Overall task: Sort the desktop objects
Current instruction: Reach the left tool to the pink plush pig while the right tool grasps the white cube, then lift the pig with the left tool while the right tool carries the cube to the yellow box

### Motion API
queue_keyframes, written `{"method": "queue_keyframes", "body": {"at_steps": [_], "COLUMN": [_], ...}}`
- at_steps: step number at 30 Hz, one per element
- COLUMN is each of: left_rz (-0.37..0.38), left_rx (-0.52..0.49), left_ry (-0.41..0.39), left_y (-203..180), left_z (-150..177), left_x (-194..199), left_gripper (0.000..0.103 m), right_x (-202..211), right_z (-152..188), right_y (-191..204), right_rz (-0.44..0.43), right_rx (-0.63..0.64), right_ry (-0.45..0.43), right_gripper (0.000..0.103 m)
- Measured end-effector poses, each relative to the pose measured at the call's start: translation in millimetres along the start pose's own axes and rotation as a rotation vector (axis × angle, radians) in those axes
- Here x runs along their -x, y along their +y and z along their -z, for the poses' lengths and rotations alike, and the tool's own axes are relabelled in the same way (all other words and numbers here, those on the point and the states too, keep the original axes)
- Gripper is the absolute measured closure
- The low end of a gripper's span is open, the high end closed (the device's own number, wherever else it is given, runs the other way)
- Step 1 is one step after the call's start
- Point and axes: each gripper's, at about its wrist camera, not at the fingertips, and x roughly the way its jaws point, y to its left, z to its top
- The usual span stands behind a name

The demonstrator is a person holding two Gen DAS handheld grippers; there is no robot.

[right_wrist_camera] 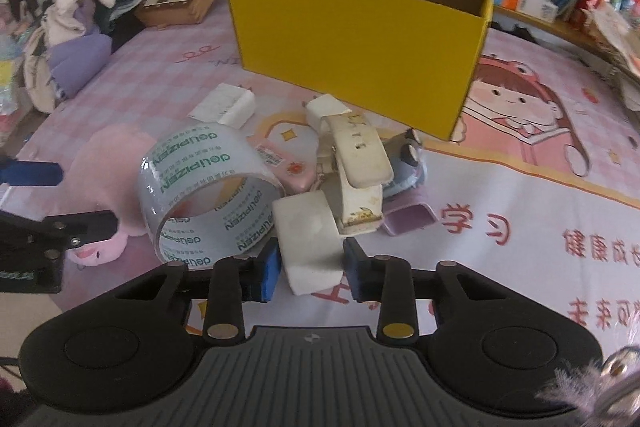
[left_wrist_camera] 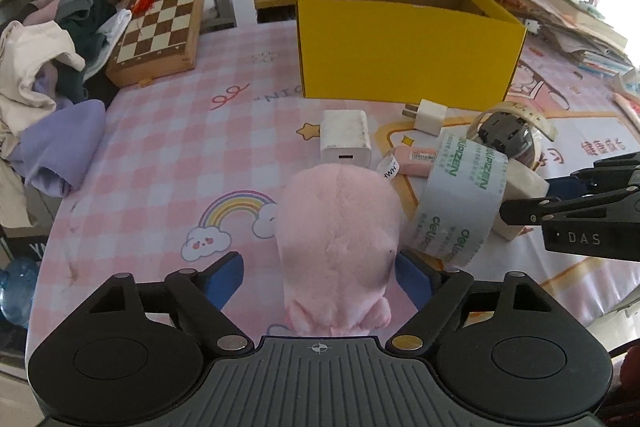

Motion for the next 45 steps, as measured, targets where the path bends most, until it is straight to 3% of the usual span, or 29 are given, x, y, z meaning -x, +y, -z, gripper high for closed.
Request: {"method": "queue_keyframes", "body": {"at_steps": [4, 13, 27, 36, 45], "left_rz": [-0.028, -0.017, 0.11, 0.155, 0.264], "left_rx": [0.024, 0.044, -0.007, -0.038, -0.094], "left_ry": [0.025, 0.05, -0.03, -0.127, -0.193], "left_y": [-3.2, -7.9, 22.7, 39.2, 42.5], "left_z": [-3.3, -1.3, -8.1, -19.0, -27.4], "left_x": [-6.9, -11.7, -8.3, 14.6, 29.8], "left_gripper": [0.021, 0.044, 0.059, 0.059, 0.058], "right_x": [-2.9, -8.8, 7.8, 39.0, 64.7], "right_z": [-2.0, -10.2, -11.4, -8.1, -7.6], "right_y": [-6.7, -12.3, 3.5, 9.5, 24.0], "right_rz": [-0.054, -0.104, 0.037, 0.093, 0.146], "right_rx": [0.033, 0.067, -0.053, -0.143, -0.179], "right_ry": [0.01, 0.015, -0.014, -0.072, -0.125], "right_gripper": [0.073, 0.077, 0.079, 0.079, 0.079]}}
